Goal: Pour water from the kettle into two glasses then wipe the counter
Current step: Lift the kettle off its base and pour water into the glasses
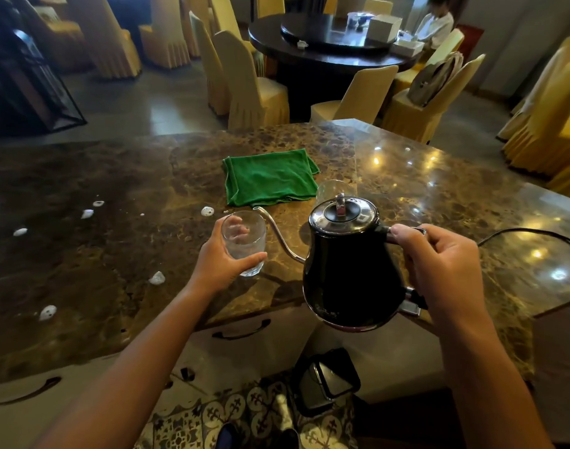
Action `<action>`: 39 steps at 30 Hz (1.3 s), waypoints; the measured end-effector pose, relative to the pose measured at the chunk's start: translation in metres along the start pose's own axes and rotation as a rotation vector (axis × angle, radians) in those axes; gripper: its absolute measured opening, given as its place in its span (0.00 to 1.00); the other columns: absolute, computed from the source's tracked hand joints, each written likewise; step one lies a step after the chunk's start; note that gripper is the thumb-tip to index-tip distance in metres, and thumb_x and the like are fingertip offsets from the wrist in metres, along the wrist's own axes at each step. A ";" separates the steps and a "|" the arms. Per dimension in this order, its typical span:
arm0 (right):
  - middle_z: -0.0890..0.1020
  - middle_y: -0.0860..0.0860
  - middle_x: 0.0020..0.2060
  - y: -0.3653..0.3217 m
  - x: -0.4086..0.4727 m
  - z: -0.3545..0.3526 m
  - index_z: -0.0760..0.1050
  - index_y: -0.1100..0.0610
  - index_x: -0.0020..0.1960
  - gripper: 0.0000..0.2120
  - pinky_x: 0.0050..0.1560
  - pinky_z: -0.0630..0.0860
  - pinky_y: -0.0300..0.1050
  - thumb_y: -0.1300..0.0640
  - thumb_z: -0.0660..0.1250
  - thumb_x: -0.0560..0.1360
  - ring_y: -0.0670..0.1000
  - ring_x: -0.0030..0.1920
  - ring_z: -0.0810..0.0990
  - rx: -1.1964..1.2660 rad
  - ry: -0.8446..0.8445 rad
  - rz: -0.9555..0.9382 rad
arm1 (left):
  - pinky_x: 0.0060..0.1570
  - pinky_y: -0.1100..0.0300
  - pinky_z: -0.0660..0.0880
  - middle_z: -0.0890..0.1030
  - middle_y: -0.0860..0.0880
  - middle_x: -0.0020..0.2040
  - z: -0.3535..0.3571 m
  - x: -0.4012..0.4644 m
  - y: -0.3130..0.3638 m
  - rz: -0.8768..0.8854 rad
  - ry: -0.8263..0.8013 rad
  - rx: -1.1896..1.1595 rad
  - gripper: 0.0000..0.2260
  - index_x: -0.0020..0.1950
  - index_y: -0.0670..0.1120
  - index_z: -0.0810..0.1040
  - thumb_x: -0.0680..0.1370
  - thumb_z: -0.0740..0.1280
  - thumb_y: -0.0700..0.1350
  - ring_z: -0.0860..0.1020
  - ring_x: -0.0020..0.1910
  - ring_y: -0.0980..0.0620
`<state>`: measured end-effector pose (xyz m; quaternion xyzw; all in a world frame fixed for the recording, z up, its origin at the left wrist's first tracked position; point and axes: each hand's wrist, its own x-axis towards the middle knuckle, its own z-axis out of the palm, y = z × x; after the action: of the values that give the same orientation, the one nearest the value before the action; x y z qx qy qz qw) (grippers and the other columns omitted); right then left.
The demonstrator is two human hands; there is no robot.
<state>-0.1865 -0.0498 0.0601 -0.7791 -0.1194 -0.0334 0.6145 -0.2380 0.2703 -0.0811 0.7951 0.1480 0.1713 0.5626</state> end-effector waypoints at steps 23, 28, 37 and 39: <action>0.62 0.42 0.21 -0.019 0.020 -0.002 0.63 0.51 0.27 0.28 0.28 0.61 0.42 0.51 0.78 0.76 0.44 0.26 0.60 -0.234 -0.044 -0.120 | 0.64 0.48 0.80 0.82 0.53 0.62 -0.001 0.013 -0.005 0.036 -0.027 0.035 0.41 0.68 0.56 0.71 0.60 0.83 0.63 0.83 0.61 0.56; 0.64 0.43 0.21 -0.027 0.022 -0.003 0.66 0.57 0.28 0.26 0.26 0.61 0.39 0.51 0.77 0.76 0.45 0.24 0.62 -0.269 -0.053 -0.133 | 0.63 0.48 0.80 0.83 0.54 0.60 0.001 0.012 -0.004 0.031 -0.026 0.029 0.40 0.67 0.56 0.70 0.60 0.82 0.64 0.83 0.59 0.58; 0.65 0.49 0.24 -0.035 0.022 0.000 0.67 0.63 0.31 0.30 0.28 0.61 0.44 0.41 0.75 0.72 0.46 0.27 0.62 -0.367 -0.030 -0.197 | 0.64 0.49 0.80 0.81 0.52 0.63 0.004 0.012 -0.003 0.036 -0.043 -0.005 0.44 0.68 0.55 0.69 0.59 0.81 0.68 0.83 0.60 0.58; 0.64 0.48 0.24 -0.036 0.022 0.000 0.66 0.62 0.30 0.30 0.28 0.60 0.41 0.43 0.77 0.74 0.46 0.27 0.61 -0.382 -0.029 -0.215 | 0.63 0.48 0.80 0.81 0.51 0.63 0.003 0.012 -0.004 0.036 -0.043 -0.007 0.45 0.68 0.56 0.69 0.58 0.80 0.71 0.83 0.60 0.57</action>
<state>-0.1730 -0.0384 0.0984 -0.8645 -0.2022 -0.1094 0.4469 -0.2260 0.2739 -0.0847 0.7991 0.1212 0.1649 0.5652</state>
